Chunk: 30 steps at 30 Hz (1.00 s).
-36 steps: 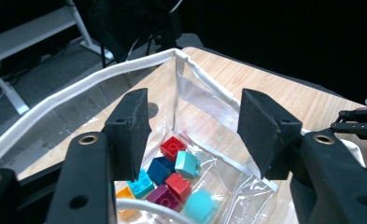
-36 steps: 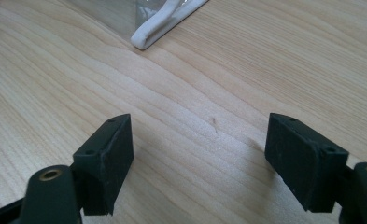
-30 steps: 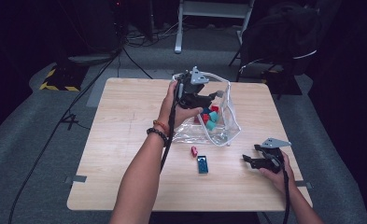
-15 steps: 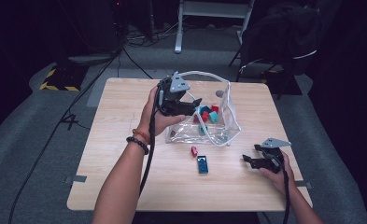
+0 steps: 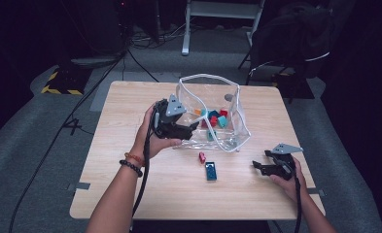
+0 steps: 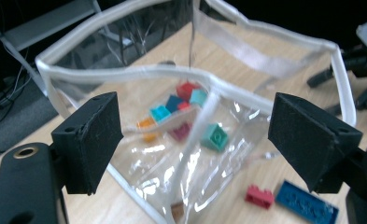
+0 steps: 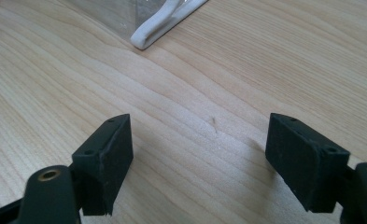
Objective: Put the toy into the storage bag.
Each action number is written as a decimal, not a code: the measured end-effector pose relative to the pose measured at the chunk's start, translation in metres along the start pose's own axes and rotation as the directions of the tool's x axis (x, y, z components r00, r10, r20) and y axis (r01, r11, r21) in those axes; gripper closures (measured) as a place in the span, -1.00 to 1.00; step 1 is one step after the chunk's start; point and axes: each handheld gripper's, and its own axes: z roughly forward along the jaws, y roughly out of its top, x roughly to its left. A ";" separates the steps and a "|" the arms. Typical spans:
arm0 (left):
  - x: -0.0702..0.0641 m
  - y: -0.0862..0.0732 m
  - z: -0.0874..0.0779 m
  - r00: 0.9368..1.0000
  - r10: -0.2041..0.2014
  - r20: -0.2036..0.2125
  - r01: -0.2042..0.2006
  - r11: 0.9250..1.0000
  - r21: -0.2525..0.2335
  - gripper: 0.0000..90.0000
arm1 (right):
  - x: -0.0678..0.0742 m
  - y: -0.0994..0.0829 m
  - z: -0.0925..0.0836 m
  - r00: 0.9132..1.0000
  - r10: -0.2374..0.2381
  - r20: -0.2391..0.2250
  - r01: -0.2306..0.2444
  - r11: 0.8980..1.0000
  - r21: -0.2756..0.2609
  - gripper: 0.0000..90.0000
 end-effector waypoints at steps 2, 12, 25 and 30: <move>-0.004 -0.010 0.000 1.000 -0.006 0.013 0.006 1.000 0.002 -0.60 | 0.000 0.000 0.000 1.000 0.000 0.001 0.000 1.000 0.000 -0.47; -0.032 -0.062 0.021 0.997 -0.034 0.066 0.030 0.997 0.065 -0.59 | 0.002 0.000 -0.001 1.000 -0.014 0.010 0.014 1.000 -0.003 -0.47; -0.080 -0.105 0.073 0.986 -0.020 0.163 -0.012 0.980 0.197 -0.58 | 0.002 0.000 -0.001 1.000 -0.013 0.009 0.013 1.000 -0.002 -0.47; -0.070 -0.102 0.088 0.987 -0.046 0.152 0.015 0.980 0.197 -0.54 | 0.002 0.000 0.000 1.000 -0.012 0.008 0.012 1.000 -0.003 -0.47</move>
